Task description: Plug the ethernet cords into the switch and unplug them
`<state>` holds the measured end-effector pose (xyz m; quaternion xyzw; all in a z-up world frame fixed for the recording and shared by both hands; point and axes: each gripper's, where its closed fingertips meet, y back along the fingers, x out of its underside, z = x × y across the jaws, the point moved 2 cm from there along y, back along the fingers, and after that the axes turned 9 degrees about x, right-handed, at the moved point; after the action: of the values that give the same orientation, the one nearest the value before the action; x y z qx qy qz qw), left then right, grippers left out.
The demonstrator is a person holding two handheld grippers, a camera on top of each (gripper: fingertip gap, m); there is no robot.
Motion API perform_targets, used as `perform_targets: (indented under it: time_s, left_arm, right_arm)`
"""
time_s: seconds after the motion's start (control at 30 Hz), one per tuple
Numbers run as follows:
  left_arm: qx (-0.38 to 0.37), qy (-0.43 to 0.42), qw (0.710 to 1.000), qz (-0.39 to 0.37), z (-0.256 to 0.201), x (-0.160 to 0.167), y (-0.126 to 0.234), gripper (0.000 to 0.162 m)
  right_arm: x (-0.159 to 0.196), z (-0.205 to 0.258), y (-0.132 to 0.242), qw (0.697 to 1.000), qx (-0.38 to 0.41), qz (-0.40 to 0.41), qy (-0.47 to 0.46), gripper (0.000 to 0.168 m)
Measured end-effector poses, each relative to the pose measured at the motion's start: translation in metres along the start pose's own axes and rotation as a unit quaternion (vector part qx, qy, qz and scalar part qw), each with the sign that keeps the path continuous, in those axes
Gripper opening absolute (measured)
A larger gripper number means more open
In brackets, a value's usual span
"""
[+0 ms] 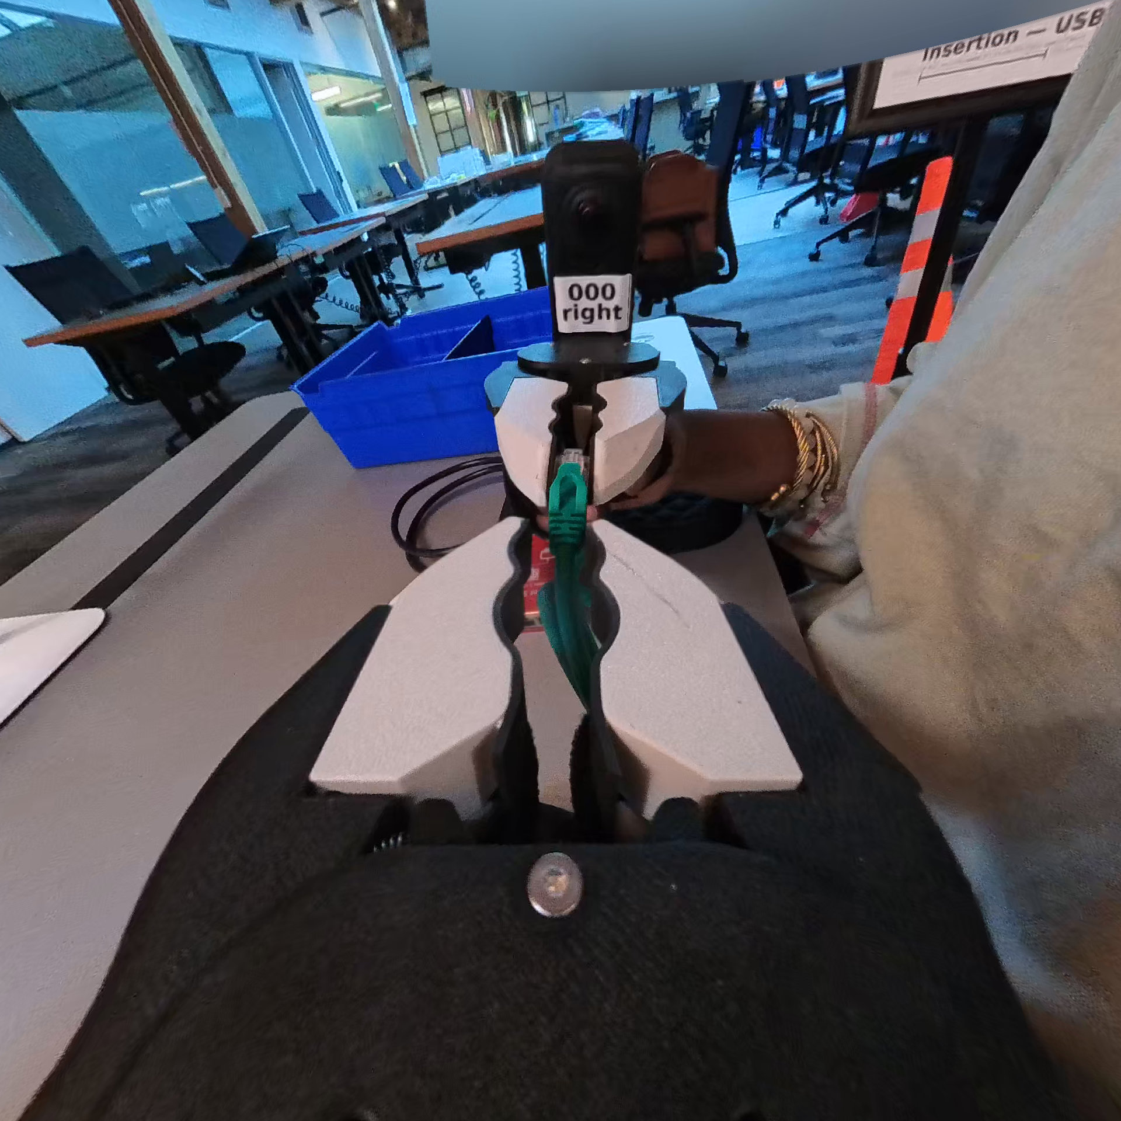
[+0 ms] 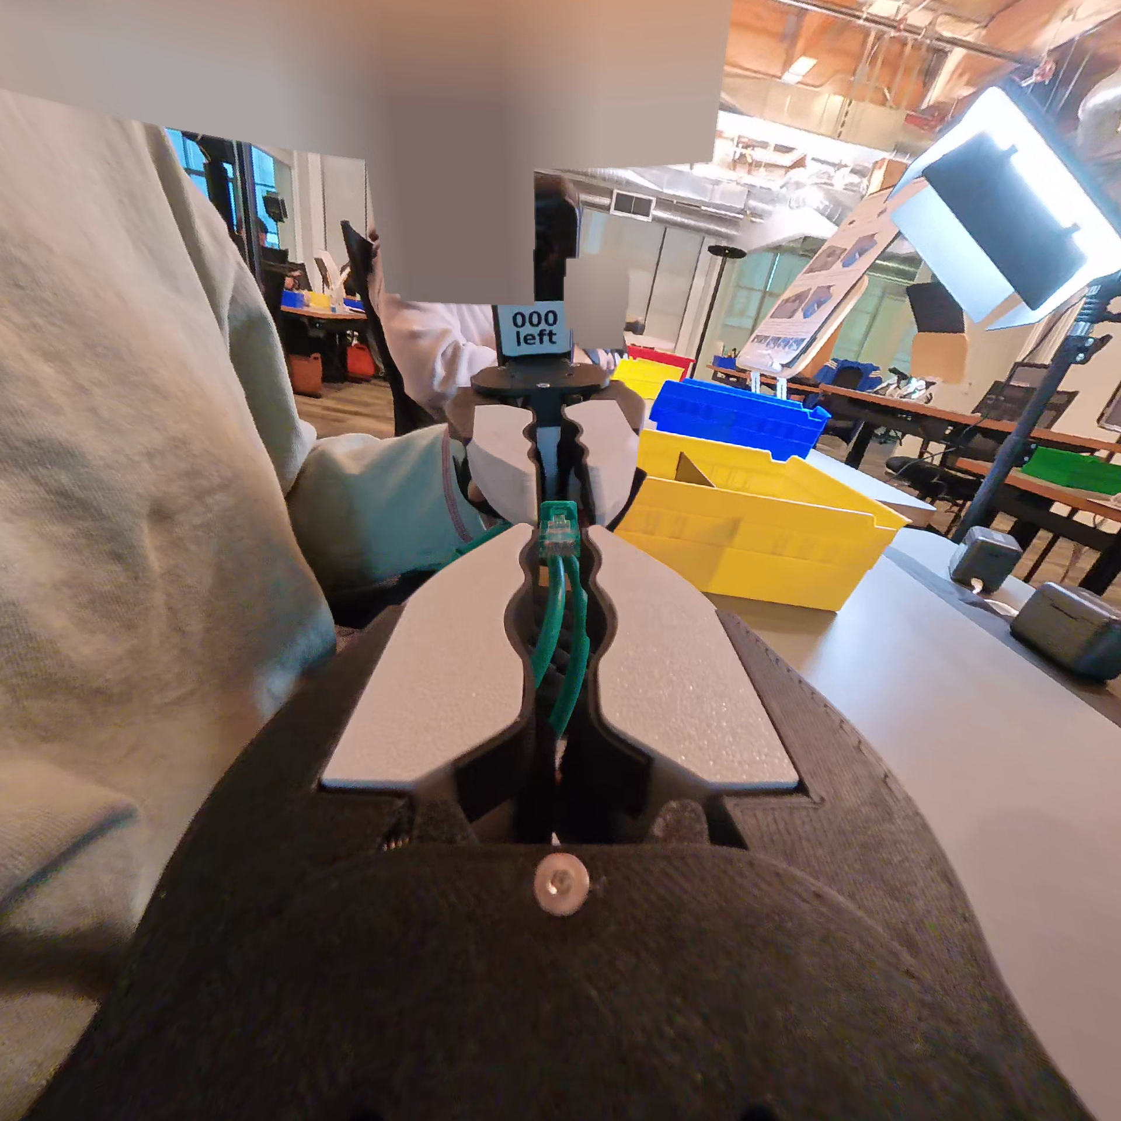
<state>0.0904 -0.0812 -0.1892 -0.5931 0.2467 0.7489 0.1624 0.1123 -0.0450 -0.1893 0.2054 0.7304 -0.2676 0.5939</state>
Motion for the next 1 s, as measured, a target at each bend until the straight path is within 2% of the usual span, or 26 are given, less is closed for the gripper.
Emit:
perform_targets:
  time_s: [0.2,0.43,1.0]
  left_arm:
    - [0.021,0.014,1.0,-0.002,-0.007,0.004,-0.003,0.017]
    - [0.008,0.019,1.0,-0.005,-0.005,0.007,-0.004,0.01]
    - [0.006,0.066,0.997,-0.036,-0.006,0.011,-0.004,0.01]
  right_arm:
    - [0.002,0.004,-0.002,1.0,-0.009,-0.006,-0.008,0.012]
    - [0.0,0.003,0.001,1.0,-0.006,-0.018,-0.011,0.012]
    - [0.004,0.003,0.0,1.0,-0.008,-0.009,-0.022,0.012]
